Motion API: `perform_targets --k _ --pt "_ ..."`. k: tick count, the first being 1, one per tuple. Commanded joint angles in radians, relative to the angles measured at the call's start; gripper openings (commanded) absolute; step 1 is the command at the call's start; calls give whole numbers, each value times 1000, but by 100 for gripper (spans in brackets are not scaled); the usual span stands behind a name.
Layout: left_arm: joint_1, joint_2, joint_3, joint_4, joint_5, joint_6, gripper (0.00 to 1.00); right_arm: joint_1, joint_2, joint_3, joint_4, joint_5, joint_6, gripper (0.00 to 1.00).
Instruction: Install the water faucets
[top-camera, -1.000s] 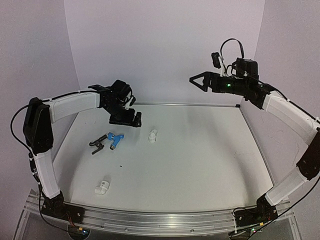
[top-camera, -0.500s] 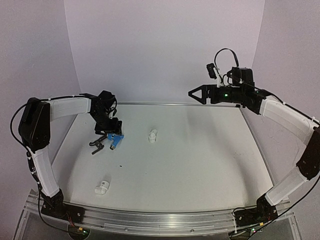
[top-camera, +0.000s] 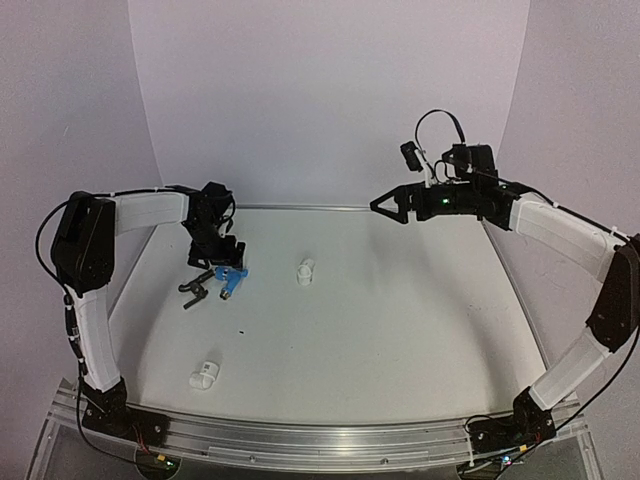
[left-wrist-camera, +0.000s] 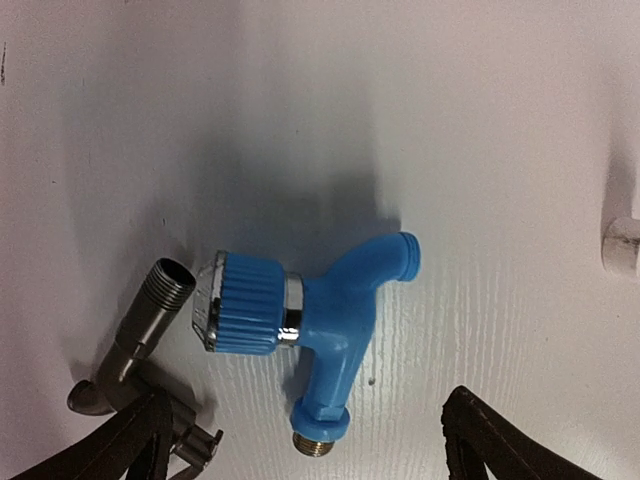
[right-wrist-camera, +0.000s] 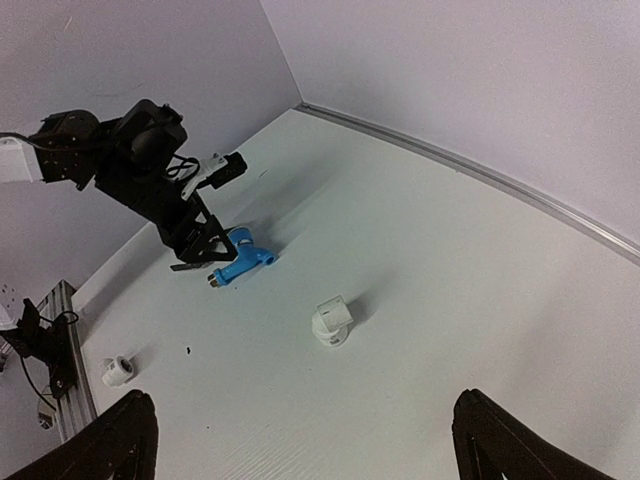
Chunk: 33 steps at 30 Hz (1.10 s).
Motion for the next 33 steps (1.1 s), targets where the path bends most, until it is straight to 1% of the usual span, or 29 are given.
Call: perform_targets --k 1,3,6,9,11,14,17,22,24,29,33 --pt "24 56 75 2 -26 34 94 3 19 25 2 -48 -11 98" --pt "24 103 127 -20 -39 42 95 3 23 26 -4 -53 -16 98" --pt "24 140 156 -22 -14 50 99 2 20 26 -7 -56 -17 98" --pt "24 155 159 -19 -7 54 97 3 21 23 -10 -53 -17 98" --pt "24 154 149 -10 25 54 97 3 19 21 -12 -52 -17 98" --pt "21 145 126 -3 57 48 93 3 19 21 -13 -51 -17 98" --pt "6 105 81 21 90 40 87 3 22 28 -16 -53 -17 98" --pt "-26 65 76 -14 126 45 77 2 32 39 -19 -63 -17 98" --pt "-31 57 72 -26 129 41 74 3 36 43 -21 -65 -17 98" --pt "-59 25 42 -45 120 39 74 3 35 45 -27 -66 -17 98" --pt "-93 28 23 -71 31 27 73 3 38 42 -30 -67 -17 98"
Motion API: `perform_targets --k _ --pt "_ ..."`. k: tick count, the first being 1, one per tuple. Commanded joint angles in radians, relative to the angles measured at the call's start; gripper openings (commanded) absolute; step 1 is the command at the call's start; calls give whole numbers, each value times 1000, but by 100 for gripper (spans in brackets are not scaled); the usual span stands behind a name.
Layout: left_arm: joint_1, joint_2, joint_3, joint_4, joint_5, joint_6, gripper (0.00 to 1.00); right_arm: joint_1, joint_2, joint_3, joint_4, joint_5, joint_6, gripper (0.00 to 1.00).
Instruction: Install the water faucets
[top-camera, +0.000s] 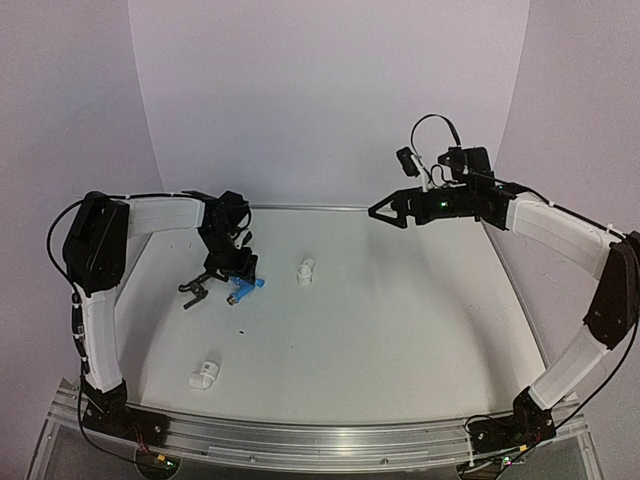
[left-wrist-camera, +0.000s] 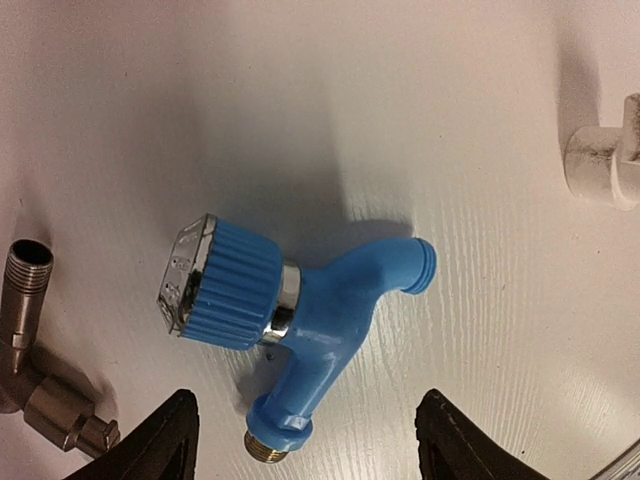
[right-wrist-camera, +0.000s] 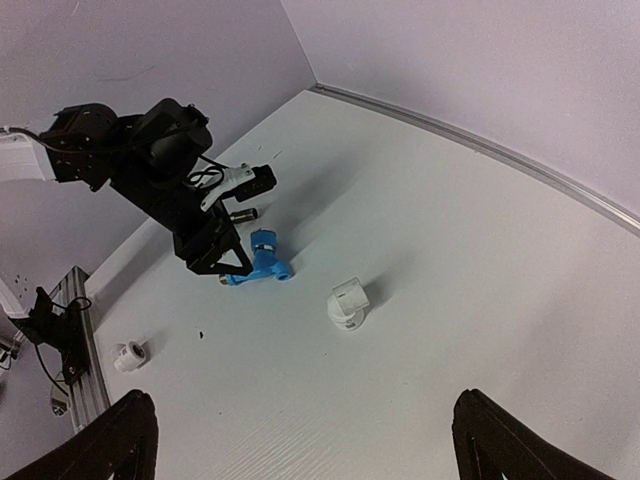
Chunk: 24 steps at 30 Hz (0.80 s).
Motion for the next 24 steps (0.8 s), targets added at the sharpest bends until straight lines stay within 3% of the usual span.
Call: perform_targets --k 1,10,19,22,23,24 --pt "-29 -40 -22 -38 -77 -9 72 3 13 37 6 -19 -14 98" --pt "-65 -13 -51 -7 -62 -24 54 2 20 36 5 -23 -13 98" --pt "-76 60 21 -34 -131 -33 47 2 24 39 6 -21 -14 98" --pt "-82 25 18 -32 -149 -32 50 2 25 37 5 -22 -13 98" --pt "-85 -5 29 -57 -149 -23 63 3 26 35 4 -20 -13 98" --pt "-87 -9 34 -71 -153 -17 65 2 27 35 4 -20 -12 98"
